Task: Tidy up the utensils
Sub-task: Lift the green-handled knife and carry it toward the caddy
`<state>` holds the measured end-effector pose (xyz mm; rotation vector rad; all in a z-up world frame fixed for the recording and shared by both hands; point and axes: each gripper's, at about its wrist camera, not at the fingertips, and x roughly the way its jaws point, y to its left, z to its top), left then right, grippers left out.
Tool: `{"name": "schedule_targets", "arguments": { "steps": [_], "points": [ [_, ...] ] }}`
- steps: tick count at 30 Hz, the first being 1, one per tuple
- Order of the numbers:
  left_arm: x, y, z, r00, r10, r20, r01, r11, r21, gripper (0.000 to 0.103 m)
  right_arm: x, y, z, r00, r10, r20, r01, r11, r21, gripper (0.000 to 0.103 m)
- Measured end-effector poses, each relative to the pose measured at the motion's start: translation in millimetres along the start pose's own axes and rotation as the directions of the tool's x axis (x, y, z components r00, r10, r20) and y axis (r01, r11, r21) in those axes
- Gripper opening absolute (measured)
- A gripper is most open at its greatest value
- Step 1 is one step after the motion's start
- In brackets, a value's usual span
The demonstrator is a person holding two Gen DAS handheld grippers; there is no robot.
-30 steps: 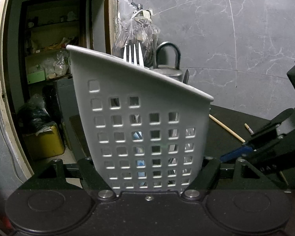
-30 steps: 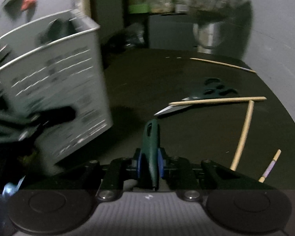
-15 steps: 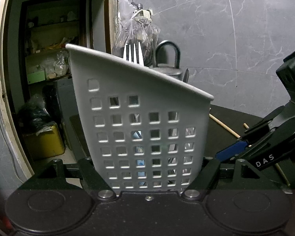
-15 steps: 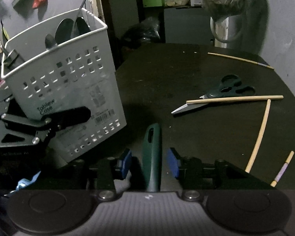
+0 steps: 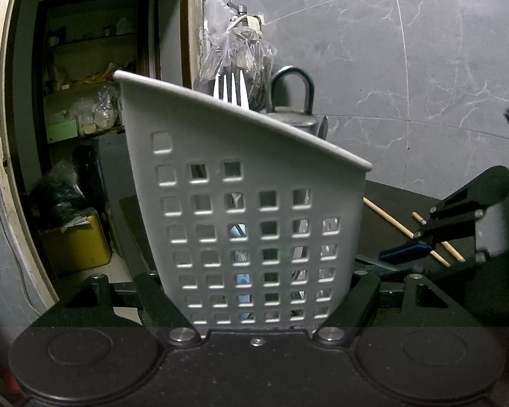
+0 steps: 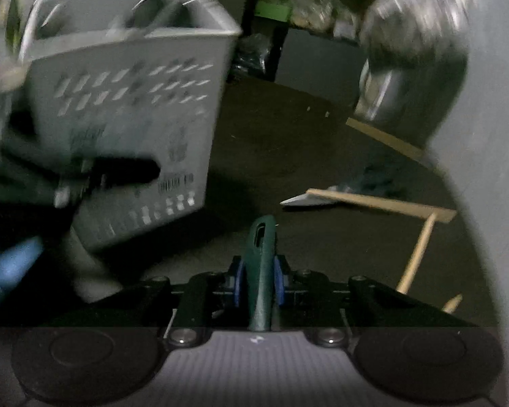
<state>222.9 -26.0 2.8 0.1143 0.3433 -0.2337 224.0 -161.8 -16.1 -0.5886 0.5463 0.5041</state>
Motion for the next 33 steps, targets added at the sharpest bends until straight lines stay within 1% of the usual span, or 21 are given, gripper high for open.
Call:
{"name": "schedule_targets", "arguments": {
  "steps": [2,4,7,12,13,16,17,21,25,27,29,30,33],
  "points": [
    [0.2,-0.1,0.0,1.000,0.000,0.000,0.000,1.000,0.000,0.077,-1.7,19.3,-3.0,0.996,-0.084,0.010,0.084,0.988,-0.130,0.021],
    [-0.2,-0.1,0.0,1.000,0.000,0.001,0.000,1.000,0.001,0.077,-2.2,33.1,-4.7,0.991,-0.130,0.018,0.131,0.969,-0.209,0.021],
    [0.5,-0.1,0.1,1.000,-0.002,0.001,0.002,1.000,0.000,0.077,-1.6,48.1,-7.8,0.983,-0.180,0.033,0.181,0.938,-0.295,0.021],
    [1.5,0.5,0.8,1.000,-0.006,0.002,0.006,1.000,-0.002,0.077,0.3,69.1,-15.0,0.968,-0.242,0.060,0.245,0.882,-0.402,0.021],
    [1.4,0.5,0.9,1.000,-0.007,0.002,0.007,1.000,-0.001,0.077,0.1,70.2,-14.8,0.969,-0.239,0.059,0.242,0.880,-0.408,0.021],
    [1.8,0.8,1.1,1.000,-0.008,0.002,0.008,1.000,0.000,0.077,-2.9,65.3,-10.1,0.980,-0.195,0.035,0.193,0.906,-0.376,0.021],
    [1.7,0.6,1.1,1.000,-0.007,0.002,0.007,1.000,-0.001,0.077,-3.5,64.8,-9.4,0.981,-0.191,0.032,0.189,0.907,-0.376,0.020],
    [1.7,1.0,1.3,1.000,-0.009,0.003,0.009,1.000,-0.003,0.077,-7.1,77.5,-14.5,0.973,-0.225,0.045,0.222,0.874,-0.433,0.020],
    [1.4,1.6,1.5,1.000,-0.010,0.003,0.010,1.000,-0.003,0.077,-9.9,82.3,-16.9,0.972,-0.231,0.041,0.225,0.872,-0.434,0.020],
    [1.2,1.6,1.6,1.000,-0.011,0.003,0.011,1.000,-0.006,0.077,-10.0,87.9,-19.0,0.969,-0.242,0.046,0.237,0.862,-0.449,0.020],
    [0.8,2.7,2.0,1.000,-0.014,0.003,0.014,1.000,-0.011,0.077,-10.3,96.0,-22.1,0.961,-0.269,0.058,0.263,0.837,-0.480,0.021],
    [0.8,2.9,1.9,1.000,-0.016,0.004,0.016,1.000,-0.013,0.077,-9.8,98.0,-22.7,0.959,-0.277,0.060,0.270,0.831,-0.486,0.022],
    [0.7,5.1,1.5,1.000,-0.022,0.005,0.023,1.000,-0.015,0.077,-12.2,103.3,-22.5,0.958,-0.283,0.051,0.270,0.828,-0.492,0.022]
  ]
}}
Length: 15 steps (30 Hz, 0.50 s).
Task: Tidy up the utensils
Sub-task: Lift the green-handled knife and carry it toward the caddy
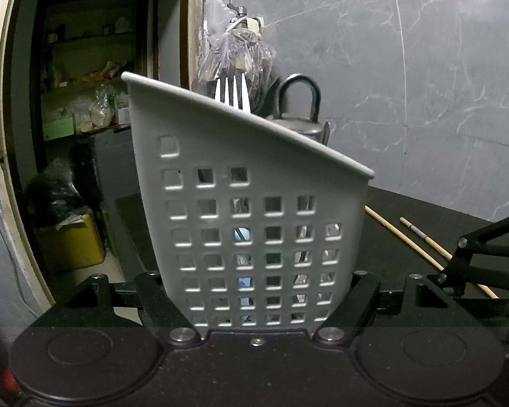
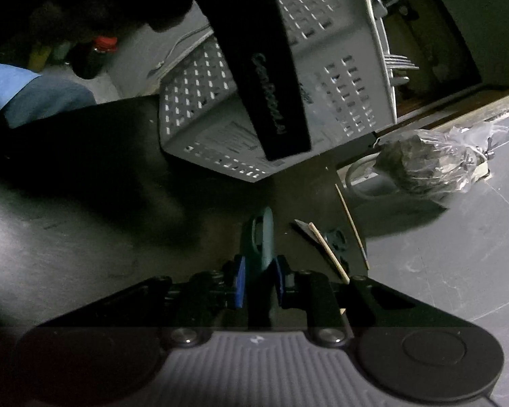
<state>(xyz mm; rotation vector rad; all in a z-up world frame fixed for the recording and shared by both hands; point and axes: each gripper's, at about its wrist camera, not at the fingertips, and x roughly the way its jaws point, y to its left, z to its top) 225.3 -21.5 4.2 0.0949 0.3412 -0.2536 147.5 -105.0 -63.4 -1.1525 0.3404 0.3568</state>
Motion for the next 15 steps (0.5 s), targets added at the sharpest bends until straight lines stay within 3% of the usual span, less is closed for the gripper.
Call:
{"name": "schedule_targets", "arguments": {
  "steps": [6,11,15],
  "points": [
    [-0.8,4.3,-2.1,1.000,-0.017,0.005,0.017,1.000,-0.003,0.077,0.5,-14.4,3.5,0.998,0.066,-0.023,-0.064,0.995,0.076,0.021],
    [-0.2,5.4,-2.2,1.000,-0.019,0.008,0.019,1.000,-0.007,0.077,8.4,-55.2,1.2,0.968,0.249,-0.034,-0.231,0.935,0.270,0.020],
    [-0.3,4.5,-1.8,1.000,-0.022,0.012,0.022,1.000,-0.008,0.077,-1.6,-41.7,5.4,0.975,0.220,-0.026,-0.213,0.962,0.168,0.020]
  ]
}}
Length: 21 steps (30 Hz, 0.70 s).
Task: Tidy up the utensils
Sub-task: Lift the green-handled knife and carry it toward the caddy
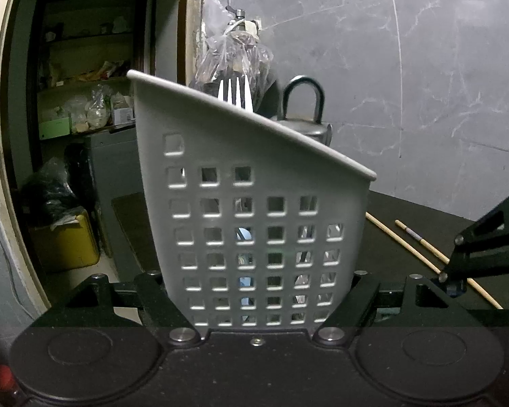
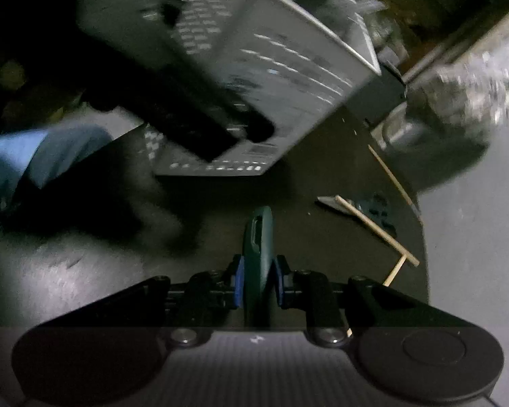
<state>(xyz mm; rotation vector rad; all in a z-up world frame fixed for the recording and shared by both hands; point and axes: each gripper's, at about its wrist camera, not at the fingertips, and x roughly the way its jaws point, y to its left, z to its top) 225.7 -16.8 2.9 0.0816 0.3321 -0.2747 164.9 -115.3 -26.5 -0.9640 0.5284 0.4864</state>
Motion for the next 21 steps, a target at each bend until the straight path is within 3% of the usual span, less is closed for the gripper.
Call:
{"name": "schedule_targets", "arguments": {
  "steps": [10,12,18,21],
  "points": [
    [0.0,2.9,-0.8,1.000,-0.008,0.003,0.008,1.000,-0.005,0.077,-12.3,14.3,5.9,0.998,0.057,0.010,-0.057,0.998,-0.011,0.021],
    [-1.6,3.7,-2.2,1.000,-0.009,0.005,0.009,1.000,-0.009,0.077,-15.9,23.0,6.1,0.999,0.033,0.012,-0.032,0.998,-0.045,0.020],
    [-3.5,4.9,-3.8,1.000,-0.015,0.007,0.015,1.000,-0.013,0.077,-6.1,51.7,-2.1,0.987,-0.161,0.008,0.159,0.960,-0.229,0.020],
    [-3.9,4.6,-3.8,1.000,-0.015,0.008,0.015,1.000,-0.015,0.077,-7.1,39.2,2.1,0.994,-0.104,-0.012,0.101,0.983,-0.150,0.020]
  ]
}}
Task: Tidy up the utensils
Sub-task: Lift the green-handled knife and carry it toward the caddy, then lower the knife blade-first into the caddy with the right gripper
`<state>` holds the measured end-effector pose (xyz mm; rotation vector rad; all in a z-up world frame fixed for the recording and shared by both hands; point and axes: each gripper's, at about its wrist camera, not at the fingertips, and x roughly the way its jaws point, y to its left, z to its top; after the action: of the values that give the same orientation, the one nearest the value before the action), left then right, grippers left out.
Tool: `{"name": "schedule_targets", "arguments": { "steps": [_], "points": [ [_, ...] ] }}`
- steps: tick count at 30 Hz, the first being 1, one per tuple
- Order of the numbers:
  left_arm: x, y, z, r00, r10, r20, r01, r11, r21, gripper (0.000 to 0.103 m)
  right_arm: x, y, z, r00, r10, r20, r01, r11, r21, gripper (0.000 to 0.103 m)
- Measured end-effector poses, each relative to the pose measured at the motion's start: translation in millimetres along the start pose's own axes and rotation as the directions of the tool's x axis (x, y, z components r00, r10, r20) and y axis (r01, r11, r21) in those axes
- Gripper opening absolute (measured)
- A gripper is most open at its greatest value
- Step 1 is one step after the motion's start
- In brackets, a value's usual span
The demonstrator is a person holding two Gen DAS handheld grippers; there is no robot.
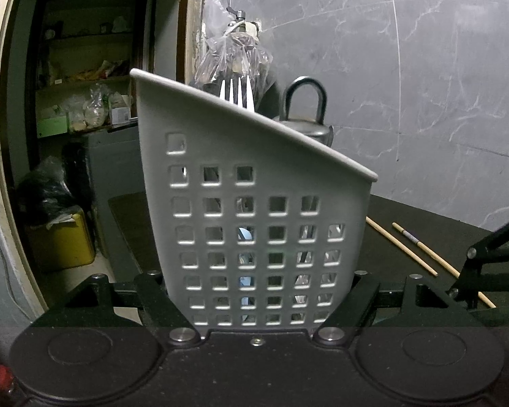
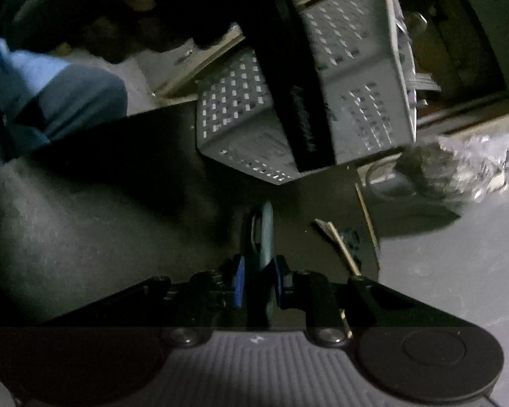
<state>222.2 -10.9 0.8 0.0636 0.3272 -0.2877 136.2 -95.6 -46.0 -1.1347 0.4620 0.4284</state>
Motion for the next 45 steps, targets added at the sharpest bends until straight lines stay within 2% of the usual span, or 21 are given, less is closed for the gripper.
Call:
{"name": "schedule_targets", "arguments": {
  "steps": [3,4,6,8,15,17,20,22,24,28,35,40,45],
  "points": [
    [-0.1,-0.5,0.3,1.000,0.000,0.000,0.000,1.000,0.000,0.077,3.2,-25.7,-0.1,0.993,0.118,-0.011,-0.115,0.982,0.146,0.018],
    [-0.1,-0.6,0.3,1.000,0.000,0.000,0.000,1.000,0.001,0.077,5.6,-37.0,-1.5,0.986,0.164,-0.012,-0.158,0.964,0.212,0.018],
    [-0.9,-0.9,1.0,1.000,0.001,0.001,-0.001,1.000,0.001,0.077,12.0,-62.3,-6.1,0.963,0.270,-0.002,-0.252,0.900,0.355,0.018],
    [-0.8,-1.4,0.9,1.000,0.001,0.000,-0.001,1.000,0.002,0.077,17.4,-74.9,-10.4,0.941,0.338,0.008,-0.311,0.857,0.410,0.018],
    [-1.0,-2.9,2.7,1.000,0.003,-0.001,-0.003,1.000,0.007,0.077,23.8,-83.2,-11.0,0.915,0.404,0.016,-0.370,0.820,0.436,0.014],
    [-0.8,-2.5,2.9,1.000,0.004,-0.001,-0.004,1.000,0.006,0.077,28.6,-91.7,-17.3,0.899,0.438,0.029,-0.399,0.788,0.468,0.014],
    [-0.7,-2.7,3.8,1.000,0.007,-0.001,-0.007,1.000,0.008,0.077,37.9,-105.4,-26.7,0.869,0.491,0.059,-0.442,0.718,0.537,0.013],
    [-0.7,-3.2,3.8,1.000,0.009,-0.001,-0.009,1.000,0.009,0.077,42.4,-112.3,-32.6,0.862,0.502,0.073,-0.448,0.686,0.574,0.013],
    [0.0,-4.5,5.0,1.000,0.012,-0.002,-0.012,1.000,0.012,0.077,41.6,-118.5,-37.5,0.872,0.481,0.091,-0.436,0.678,0.592,0.013],
    [0.8,-6.1,5.6,1.000,0.017,-0.002,-0.017,1.000,0.014,0.077,30.9,-137.9,-45.1,0.888,0.424,0.178,-0.435,0.647,0.627,0.013],
    [-0.5,-9.3,5.6,1.000,0.025,0.000,-0.025,0.999,0.022,0.077,-2.9,-155.7,-53.5,0.911,0.255,0.323,-0.410,0.632,0.657,0.013],
    [-0.5,-9.8,5.8,1.000,0.026,0.000,-0.026,0.999,0.021,0.077,-23.1,-166.8,-53.9,0.902,0.134,0.410,-0.398,0.626,0.671,0.013],
    [-0.9,-10.6,5.5,1.000,0.028,0.000,-0.028,0.999,0.022,0.077,-39.6,-177.3,-45.3,0.872,0.034,0.488,-0.395,0.637,0.662,0.013]
  ]
}}
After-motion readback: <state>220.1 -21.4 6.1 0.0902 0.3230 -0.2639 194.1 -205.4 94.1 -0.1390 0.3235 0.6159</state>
